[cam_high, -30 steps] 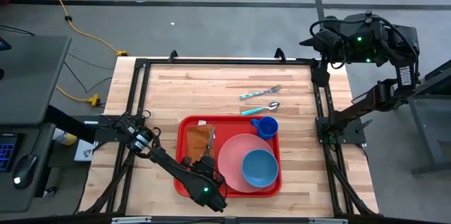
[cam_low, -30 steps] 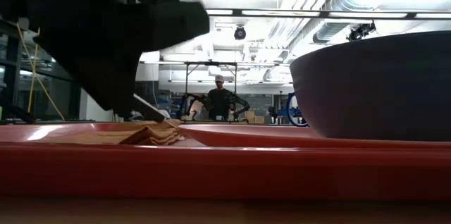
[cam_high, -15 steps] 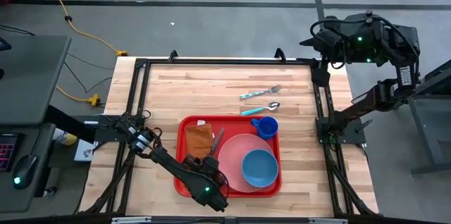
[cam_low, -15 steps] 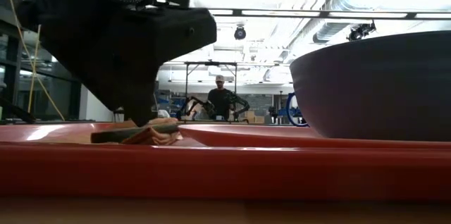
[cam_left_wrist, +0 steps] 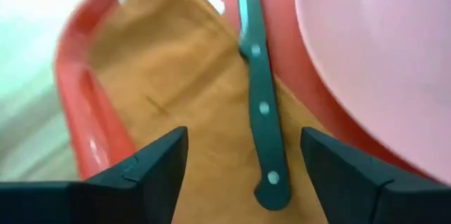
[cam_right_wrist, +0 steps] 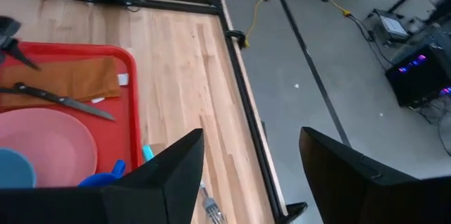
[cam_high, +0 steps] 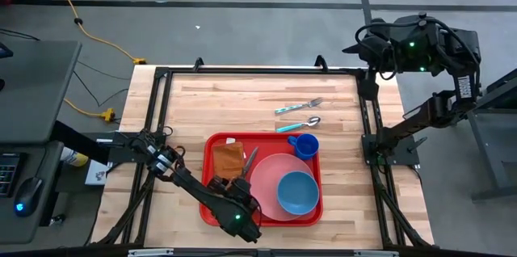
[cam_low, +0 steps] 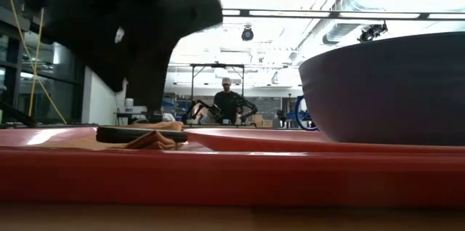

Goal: Set up tray
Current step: Put the blue fork on top of the orange napkin on the serving tray

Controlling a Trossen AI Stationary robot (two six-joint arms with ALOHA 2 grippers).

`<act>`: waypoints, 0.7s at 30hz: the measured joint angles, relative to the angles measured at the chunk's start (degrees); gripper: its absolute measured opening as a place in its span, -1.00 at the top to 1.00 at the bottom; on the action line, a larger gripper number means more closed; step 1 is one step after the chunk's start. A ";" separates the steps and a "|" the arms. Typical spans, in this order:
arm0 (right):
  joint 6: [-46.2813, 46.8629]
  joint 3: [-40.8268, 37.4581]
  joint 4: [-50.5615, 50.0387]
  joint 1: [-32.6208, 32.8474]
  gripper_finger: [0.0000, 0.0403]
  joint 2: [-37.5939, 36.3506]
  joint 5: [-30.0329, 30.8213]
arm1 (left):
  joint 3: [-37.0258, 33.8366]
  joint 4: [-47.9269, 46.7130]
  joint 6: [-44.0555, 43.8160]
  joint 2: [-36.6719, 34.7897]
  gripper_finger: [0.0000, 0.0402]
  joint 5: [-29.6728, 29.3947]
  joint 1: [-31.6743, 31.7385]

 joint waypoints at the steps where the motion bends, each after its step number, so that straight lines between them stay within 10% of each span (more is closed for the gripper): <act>1: -0.34 0.00 0.00 0.02 -0.05 0.00 -0.55 | 0.95 -1.52 -0.01 -0.01 -0.47 -0.41 0.13; 11: -1.95 -5.77 -0.18 0.00 -0.05 -0.19 -1.17 | 2.12 -1.48 7.74 -8.05 -0.33 -17.52 6.67; 21: -1.03 -28.37 8.44 0.00 -0.05 -4.88 -5.29 | 2.78 -0.39 45.16 -22.80 -0.31 -20.98 17.46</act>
